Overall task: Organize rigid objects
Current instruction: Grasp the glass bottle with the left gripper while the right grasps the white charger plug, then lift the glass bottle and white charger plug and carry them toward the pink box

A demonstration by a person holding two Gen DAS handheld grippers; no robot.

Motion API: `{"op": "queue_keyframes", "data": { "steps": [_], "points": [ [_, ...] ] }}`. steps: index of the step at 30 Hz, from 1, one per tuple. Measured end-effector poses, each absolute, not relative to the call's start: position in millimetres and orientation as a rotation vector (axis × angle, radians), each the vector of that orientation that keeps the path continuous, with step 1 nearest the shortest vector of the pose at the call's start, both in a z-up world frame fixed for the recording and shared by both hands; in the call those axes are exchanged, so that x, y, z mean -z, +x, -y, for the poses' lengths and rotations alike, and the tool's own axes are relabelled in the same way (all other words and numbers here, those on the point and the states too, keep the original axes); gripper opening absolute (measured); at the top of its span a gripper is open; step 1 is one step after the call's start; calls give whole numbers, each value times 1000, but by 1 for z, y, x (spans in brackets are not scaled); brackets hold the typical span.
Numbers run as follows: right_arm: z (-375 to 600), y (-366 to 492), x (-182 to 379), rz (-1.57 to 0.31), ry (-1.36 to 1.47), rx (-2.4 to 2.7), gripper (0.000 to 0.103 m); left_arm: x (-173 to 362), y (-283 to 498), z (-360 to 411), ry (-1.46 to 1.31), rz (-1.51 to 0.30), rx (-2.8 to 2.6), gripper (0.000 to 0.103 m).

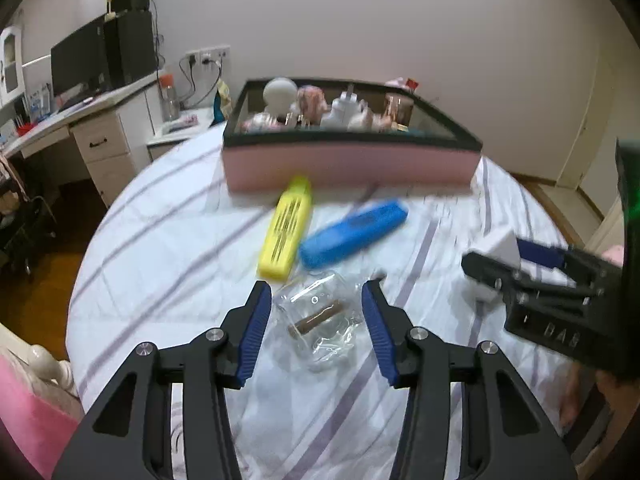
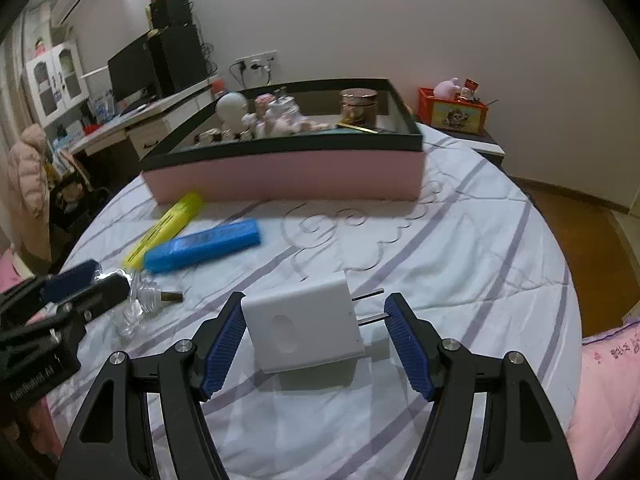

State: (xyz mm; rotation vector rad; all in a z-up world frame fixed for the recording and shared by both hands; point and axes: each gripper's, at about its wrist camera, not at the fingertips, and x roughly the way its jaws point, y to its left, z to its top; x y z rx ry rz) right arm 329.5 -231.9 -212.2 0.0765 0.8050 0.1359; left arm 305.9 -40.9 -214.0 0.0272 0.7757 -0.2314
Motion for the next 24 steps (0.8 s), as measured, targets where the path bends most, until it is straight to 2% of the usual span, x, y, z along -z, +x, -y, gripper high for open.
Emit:
{"op": "queue_keyframes", "data": {
  "steps": [1, 4, 7, 8, 10, 13, 15, 24],
  "points": [
    [228, 328, 213, -808, 70, -139, 72, 217, 302, 38, 11, -783, 248, 51],
    [218, 324, 215, -812, 35, -137, 72, 224, 299, 34, -22, -808, 271, 62],
    [214, 321, 217, -818, 26, -132, 72, 226, 302, 34, -31, -805, 274, 65],
    [213, 320, 217, -819, 21, -128, 72, 226, 305, 34, -33, -803, 281, 70],
    [212, 317, 217, -818, 17, -122, 72, 228, 311, 37, -26, -809, 289, 73],
    [212, 315, 219, -826, 17, -117, 72, 233, 319, 38, -24, -830, 290, 72],
    [213, 314, 221, -832, 21, -116, 72, 235, 322, 40, -15, -836, 282, 61],
    [211, 315, 221, -827, 13, -97, 72, 224, 315, 43, 13, -775, 254, 61]
  ]
}}
